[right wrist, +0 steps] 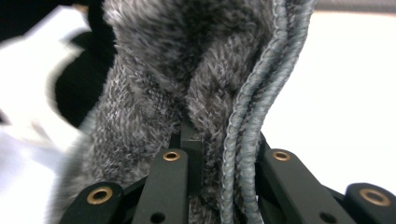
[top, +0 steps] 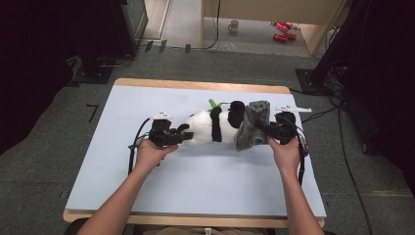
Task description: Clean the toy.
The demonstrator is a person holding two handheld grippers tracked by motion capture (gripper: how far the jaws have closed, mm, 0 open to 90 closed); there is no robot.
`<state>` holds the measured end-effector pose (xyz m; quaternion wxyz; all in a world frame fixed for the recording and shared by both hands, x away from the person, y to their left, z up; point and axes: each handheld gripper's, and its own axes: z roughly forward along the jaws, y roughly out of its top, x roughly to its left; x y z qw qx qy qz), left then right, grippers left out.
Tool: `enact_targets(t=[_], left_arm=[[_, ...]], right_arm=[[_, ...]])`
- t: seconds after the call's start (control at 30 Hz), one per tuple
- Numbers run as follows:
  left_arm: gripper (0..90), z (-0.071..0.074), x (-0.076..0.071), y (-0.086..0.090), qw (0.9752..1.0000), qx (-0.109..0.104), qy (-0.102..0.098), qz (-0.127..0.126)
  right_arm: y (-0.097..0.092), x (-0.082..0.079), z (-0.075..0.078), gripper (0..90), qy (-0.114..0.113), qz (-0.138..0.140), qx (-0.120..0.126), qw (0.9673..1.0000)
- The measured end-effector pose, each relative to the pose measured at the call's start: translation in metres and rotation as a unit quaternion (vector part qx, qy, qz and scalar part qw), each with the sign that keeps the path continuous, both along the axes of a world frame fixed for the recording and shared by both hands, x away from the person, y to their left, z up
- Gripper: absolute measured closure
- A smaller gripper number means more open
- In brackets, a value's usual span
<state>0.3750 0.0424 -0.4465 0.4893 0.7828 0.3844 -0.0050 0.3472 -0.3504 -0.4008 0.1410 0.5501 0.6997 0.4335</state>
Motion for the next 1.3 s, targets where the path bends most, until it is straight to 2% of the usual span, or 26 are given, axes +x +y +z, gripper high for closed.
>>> enact_targets(t=[0.13,0.27,0.4,0.57,0.67,0.73,0.83,1.0,1.17,1.3], left_arm=[[64.8,0.003,-0.001,0.001,0.9999,-0.006,0.010,-0.010],[66.6,0.007,-0.005,0.003,0.9996,-0.009,0.019,-0.018],[66.9,0.015,-0.014,0.013,0.9989,-0.024,0.030,-0.026],[66.0,0.019,-0.026,0.022,0.9994,-0.007,0.020,-0.028],[61.8,0.014,-0.027,0.023,0.9998,-0.005,0.004,-0.021],[54.6,0.011,-0.026,0.025,0.9997,-0.011,-0.005,-0.021],[44.3,0.008,-0.026,0.029,0.9993,-0.013,-0.028,-0.023],[35.8,0.004,-0.028,0.034,0.9984,-0.015,-0.051,-0.019],[31.1,-0.001,-0.028,0.039,0.9986,-0.019,-0.050,-0.008],[29.1,-0.006,-0.025,0.037,0.9986,-0.013,-0.050,-0.004]], right_arm=[[0.011,-0.009,0.020,78.2,-0.035,0.032,0.015,0.9988],[0.033,-0.019,0.035,78.2,-0.050,0.079,0.014,0.9955],[0.055,-0.027,0.040,77.8,-0.041,0.126,0.009,0.9911],[0.074,-0.028,0.033,77.9,-0.010,0.161,0.000,0.9869],[0.078,-0.025,0.026,78.0,-0.005,0.161,0.000,0.9870],[0.078,-0.022,0.024,78.0,-0.004,0.156,0.003,0.9878],[0.079,-0.018,0.023,78.1,-0.011,0.152,-0.009,0.9882],[0.080,-0.010,0.021,78.0,-0.022,0.144,-0.006,0.9893],[0.078,-0.002,0.020,77.8,-0.027,0.137,-0.001,0.9902],[0.076,0.004,0.019,77.4,-0.029,0.129,0.008,0.9912]])
